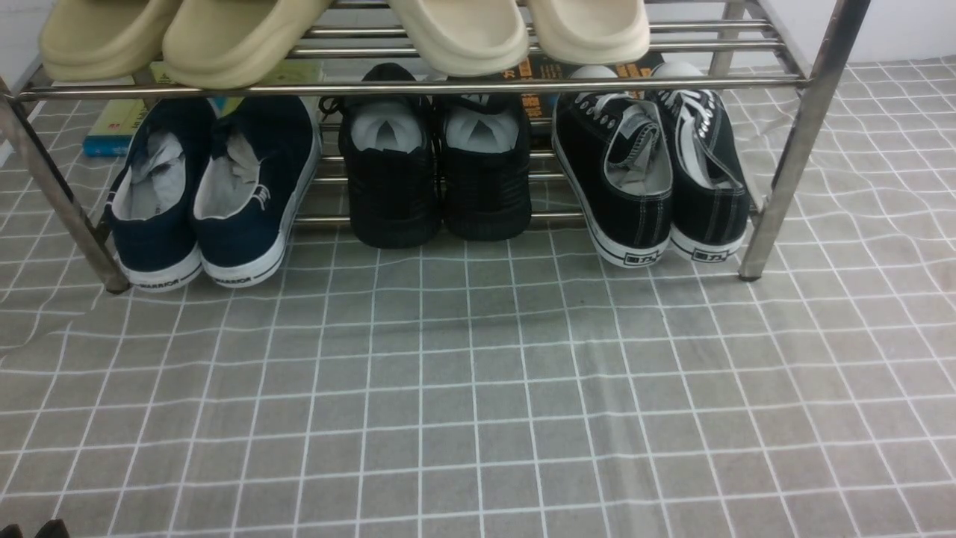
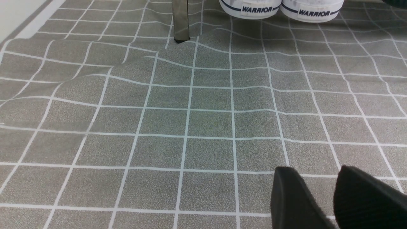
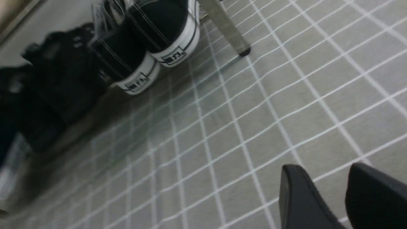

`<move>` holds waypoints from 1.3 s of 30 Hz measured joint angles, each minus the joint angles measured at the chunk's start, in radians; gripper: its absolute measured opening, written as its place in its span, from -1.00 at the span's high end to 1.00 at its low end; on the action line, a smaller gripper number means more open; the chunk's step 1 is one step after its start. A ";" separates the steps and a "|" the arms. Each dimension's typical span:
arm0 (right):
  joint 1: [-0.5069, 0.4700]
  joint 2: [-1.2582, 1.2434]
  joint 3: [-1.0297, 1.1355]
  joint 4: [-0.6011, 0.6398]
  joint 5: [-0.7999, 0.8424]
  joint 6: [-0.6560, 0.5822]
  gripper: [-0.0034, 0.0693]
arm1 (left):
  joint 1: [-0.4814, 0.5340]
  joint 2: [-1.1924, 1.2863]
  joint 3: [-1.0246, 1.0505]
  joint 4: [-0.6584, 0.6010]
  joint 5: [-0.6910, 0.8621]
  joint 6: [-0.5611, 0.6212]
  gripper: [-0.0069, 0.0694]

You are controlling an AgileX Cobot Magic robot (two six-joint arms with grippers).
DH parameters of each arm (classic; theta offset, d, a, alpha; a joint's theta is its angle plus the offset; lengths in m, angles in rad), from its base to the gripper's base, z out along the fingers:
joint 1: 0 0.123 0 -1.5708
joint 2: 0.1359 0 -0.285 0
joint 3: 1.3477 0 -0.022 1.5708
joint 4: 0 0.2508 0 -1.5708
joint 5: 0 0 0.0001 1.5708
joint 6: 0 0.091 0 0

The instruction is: Take the shoes off the shelf with your hand from the grey coffee tablecloth.

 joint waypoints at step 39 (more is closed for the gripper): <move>0.244 1.213 -0.861 -0.076 0.436 -0.373 0.12 | 0.000 0.000 0.000 0.000 0.000 0.000 0.19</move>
